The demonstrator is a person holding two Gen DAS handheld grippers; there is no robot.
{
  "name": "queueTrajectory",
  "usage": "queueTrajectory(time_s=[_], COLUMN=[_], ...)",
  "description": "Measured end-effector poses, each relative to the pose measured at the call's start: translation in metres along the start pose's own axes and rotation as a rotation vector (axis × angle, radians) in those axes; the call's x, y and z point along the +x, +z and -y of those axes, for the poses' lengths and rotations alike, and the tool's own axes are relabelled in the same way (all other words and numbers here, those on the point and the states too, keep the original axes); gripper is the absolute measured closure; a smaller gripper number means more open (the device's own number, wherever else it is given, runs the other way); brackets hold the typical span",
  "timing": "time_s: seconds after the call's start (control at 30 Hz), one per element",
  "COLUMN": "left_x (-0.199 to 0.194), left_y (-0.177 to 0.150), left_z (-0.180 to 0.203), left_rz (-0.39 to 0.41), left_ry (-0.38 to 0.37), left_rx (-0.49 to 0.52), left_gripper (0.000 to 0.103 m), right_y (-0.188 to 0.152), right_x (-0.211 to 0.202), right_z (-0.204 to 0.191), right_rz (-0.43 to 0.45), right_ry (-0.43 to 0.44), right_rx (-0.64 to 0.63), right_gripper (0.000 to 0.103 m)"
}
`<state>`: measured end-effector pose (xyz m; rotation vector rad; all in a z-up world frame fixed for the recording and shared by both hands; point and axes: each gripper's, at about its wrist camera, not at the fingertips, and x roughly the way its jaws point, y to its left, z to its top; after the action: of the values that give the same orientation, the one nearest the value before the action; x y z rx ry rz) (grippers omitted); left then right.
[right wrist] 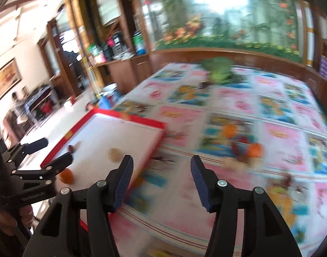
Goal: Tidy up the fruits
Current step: 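Set the date and pastry on the tray and open both tools, then return both tools to the table and grasp a tan pastry with the right tool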
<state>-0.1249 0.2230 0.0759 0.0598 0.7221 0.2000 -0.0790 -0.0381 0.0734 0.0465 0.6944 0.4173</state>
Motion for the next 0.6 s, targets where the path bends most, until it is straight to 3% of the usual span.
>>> queueTrajectory(time_s=[0.2,0.37,0.6], left_x=[-0.015,-0.023,-0.024], left_y=[-0.008,-0.013,-0.027], left_z=[0.053,0.095,0.141], left_rz=[-0.008,-0.022,-0.072], left_ry=[-0.105,-0.166,-0.236], left_rx=[0.116,0.202,0.296], left_gripper=[0.013,0.013,0.013], right_y=[-0.029,-0.048,-0.055], right_x=[-0.036,-0.043,-0.031], right_z=[0.085,0.126,0.144], right_rz=[0.004,-0.020,-0.048], right_ry=[-0.152,-0.210,-0.187], right_rx=[0.133,0.205,0.235], right_gripper=[0.044,0.044,0.044])
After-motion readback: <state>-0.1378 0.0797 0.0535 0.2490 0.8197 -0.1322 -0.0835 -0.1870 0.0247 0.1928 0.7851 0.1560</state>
